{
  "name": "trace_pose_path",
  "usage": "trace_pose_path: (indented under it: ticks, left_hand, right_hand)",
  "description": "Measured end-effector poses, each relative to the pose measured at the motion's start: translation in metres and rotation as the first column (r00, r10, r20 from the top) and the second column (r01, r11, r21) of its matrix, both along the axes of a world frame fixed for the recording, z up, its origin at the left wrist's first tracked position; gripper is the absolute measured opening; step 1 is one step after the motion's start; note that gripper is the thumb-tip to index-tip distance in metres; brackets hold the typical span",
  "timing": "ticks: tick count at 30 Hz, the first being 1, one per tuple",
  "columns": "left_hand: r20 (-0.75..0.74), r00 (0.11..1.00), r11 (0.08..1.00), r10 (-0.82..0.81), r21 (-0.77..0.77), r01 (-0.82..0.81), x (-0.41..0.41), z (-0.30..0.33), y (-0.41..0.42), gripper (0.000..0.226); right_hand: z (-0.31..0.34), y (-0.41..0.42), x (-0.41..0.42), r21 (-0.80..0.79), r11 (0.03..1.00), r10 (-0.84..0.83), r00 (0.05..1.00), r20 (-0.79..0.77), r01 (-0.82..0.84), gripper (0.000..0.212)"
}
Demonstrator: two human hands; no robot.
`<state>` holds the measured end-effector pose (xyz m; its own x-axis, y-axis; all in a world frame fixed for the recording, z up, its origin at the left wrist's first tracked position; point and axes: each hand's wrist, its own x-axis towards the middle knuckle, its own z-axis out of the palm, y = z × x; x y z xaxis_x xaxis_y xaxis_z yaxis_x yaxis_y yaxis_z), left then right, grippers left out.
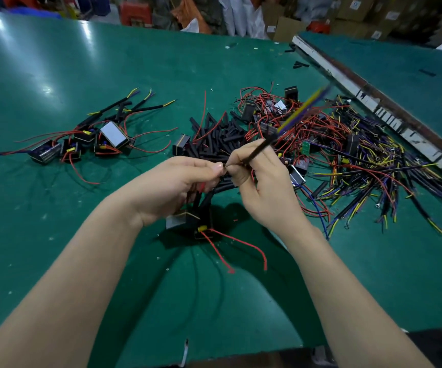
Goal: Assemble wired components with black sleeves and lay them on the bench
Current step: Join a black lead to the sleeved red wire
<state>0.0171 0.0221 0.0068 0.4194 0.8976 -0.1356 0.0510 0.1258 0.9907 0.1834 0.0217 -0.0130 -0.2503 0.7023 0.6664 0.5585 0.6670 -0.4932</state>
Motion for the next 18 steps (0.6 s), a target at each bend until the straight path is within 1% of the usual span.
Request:
trace_pose_path:
  ticks: [1, 2, 4, 5, 6, 7, 8, 9, 11, 13, 16, 18]
  left_hand:
    - [-0.031, 1.000, 1.000, 0.003, 0.028, -0.002, 0.0005, 0.0005, -0.0001, 0.020]
    - [-0.070, 0.997, 0.996, 0.018, 0.087, -0.012, 0.0007, 0.0004, 0.0007, 0.015]
    - [-0.139, 0.987, 0.970, 0.086, 0.239, -0.051, -0.0004, -0.0001, 0.0026, 0.012]
    - [-0.186, 0.974, 0.935, 0.132, 0.349, -0.060, -0.0018, -0.0004, 0.0035, 0.014]
    - [-0.246, 0.952, 0.875, 0.181, 0.483, -0.042, -0.0026, -0.0009, 0.0034, 0.015]
    - [-0.305, 0.922, 0.790, 0.240, 0.614, -0.002, -0.0033, -0.0021, 0.0028, 0.015]
    - [-0.350, 0.886, 0.693, 0.305, 0.720, 0.046, -0.0041, -0.0040, 0.0030, 0.011]
    - [-0.370, 0.856, 0.605, 0.362, 0.791, 0.086, -0.0044, -0.0047, 0.0033, 0.007]
    - [-0.377, 0.820, 0.490, 0.431, 0.861, 0.139, -0.0054, -0.0053, 0.0055, 0.011]
    - [-0.363, 0.808, 0.406, 0.463, 0.898, 0.171, -0.0061, -0.0059, 0.0078, 0.014]
    - [-0.345, 0.801, 0.327, 0.490, 0.924, 0.199, -0.0070, -0.0062, 0.0096, 0.016]
    - [-0.329, 0.809, 0.316, 0.488, 0.930, 0.188, -0.0057, -0.0058, 0.0091, 0.020]
  right_hand:
    - [0.0001, -0.0005, 0.0009, -0.075, 0.997, 0.009, 0.999, -0.031, -0.011, 0.008]
    - [0.0004, -0.0006, 0.0014, -0.153, 0.988, 0.024, 0.997, -0.067, -0.034, 0.009]
    - [0.0012, 0.0000, 0.0017, -0.277, 0.957, 0.050, 0.992, -0.120, -0.081, 0.014]
    - [0.0011, 0.0005, 0.0016, -0.324, 0.941, 0.057, 0.989, -0.139, -0.100, 0.017]
    - [0.0010, 0.0011, 0.0013, -0.371, 0.922, 0.058, 0.985, -0.161, -0.114, 0.019]
    - [0.0004, 0.0012, 0.0013, -0.420, 0.899, 0.052, 0.982, -0.180, -0.124, 0.020]
    - [0.0001, 0.0013, 0.0013, -0.464, 0.876, 0.045, 0.980, -0.193, -0.131, 0.019]
    - [0.0001, 0.0017, 0.0015, -0.501, 0.855, 0.042, 0.979, -0.200, -0.139, 0.018]
    - [0.0006, 0.0022, 0.0020, -0.560, 0.811, 0.048, 0.973, -0.225, -0.170, 0.018]
    - [0.0017, 0.0032, 0.0028, -0.604, 0.772, 0.044, 0.964, -0.261, -0.198, 0.021]
    - [0.0040, 0.0054, 0.0048, -0.637, 0.740, 0.026, 0.955, -0.296, -0.218, 0.027]
    - [0.0056, 0.0062, 0.0070, -0.644, 0.721, 0.030, 0.940, -0.339, -0.255, 0.028]
